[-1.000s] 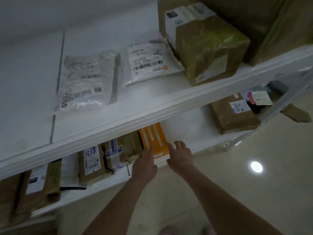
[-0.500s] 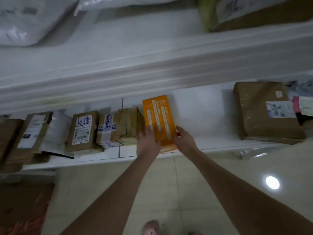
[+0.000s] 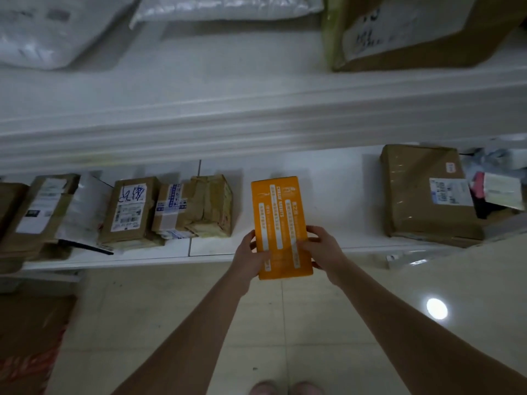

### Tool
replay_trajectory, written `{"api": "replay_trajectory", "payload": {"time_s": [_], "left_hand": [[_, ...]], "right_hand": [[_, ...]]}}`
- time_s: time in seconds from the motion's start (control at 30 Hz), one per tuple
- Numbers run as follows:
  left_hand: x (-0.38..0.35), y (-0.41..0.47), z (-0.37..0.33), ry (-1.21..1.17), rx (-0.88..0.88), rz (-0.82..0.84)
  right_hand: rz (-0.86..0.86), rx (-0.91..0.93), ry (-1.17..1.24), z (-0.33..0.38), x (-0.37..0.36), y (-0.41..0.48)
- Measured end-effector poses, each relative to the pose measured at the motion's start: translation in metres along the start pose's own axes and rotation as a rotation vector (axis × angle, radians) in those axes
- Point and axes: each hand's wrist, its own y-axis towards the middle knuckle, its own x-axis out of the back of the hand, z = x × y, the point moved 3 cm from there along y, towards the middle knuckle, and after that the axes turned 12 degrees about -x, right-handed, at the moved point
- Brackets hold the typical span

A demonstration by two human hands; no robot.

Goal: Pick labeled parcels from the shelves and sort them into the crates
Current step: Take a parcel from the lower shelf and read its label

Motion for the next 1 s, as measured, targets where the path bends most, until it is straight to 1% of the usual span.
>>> {"api": "replay_trajectory", "payload": {"time_s": [0.1, 0.17, 0.23, 0.33, 0.43, 0.5, 0.6, 0.7, 0.8, 0.93, 1.0], "left_hand": [[0.008, -0.009, -0.015, -0.03, -0.027, 0.021], [0.011, -0.017, -0.028, -0.01, -0.062, 0.048], [0.013, -0.027, -0.039, 0.012, -0.078, 0.077], [0.015, -0.043, -0.049, -0.008, -0.101, 0.105], [0.019, -0.06, -0.057, -0.11, -0.11, 0.1], [0.024, -0.068, -0.063, -0.202, -0.075, 0.055], [0.03, -0.077, -0.071, -0.269, -0.01, 0.023], [0.033, -0.083, -0.076, -0.27, -0.002, 0.06], [0.036, -0.086, -0.075, -0.309, -0.005, 0.114], [0.042, -0.092, -0.075, -0.318, -0.016, 0.153], [0.045, -0.094, -0.078, -0.305, -0.051, 0.185]], "right_hand": [[-0.024, -0.028, 0.131, 0.009, 0.004, -0.017], [-0.037, -0.031, 0.156, 0.015, 0.007, -0.029], [0.003, -0.048, 0.166, 0.016, 0.012, -0.044], [0.122, -0.054, 0.175, 0.011, 0.022, -0.064], [0.196, -0.012, 0.187, 0.006, 0.032, -0.079], [0.214, 0.023, 0.168, 0.005, 0.035, -0.09], [0.191, 0.042, 0.214, 0.006, 0.036, -0.105], [0.173, 0.048, 0.231, 0.008, 0.035, -0.112], [0.141, 0.036, 0.178, 0.015, 0.034, -0.118], [0.146, -0.045, 0.096, 0.016, 0.035, -0.122], [0.178, -0.111, 0.112, 0.014, 0.036, -0.121]]}}
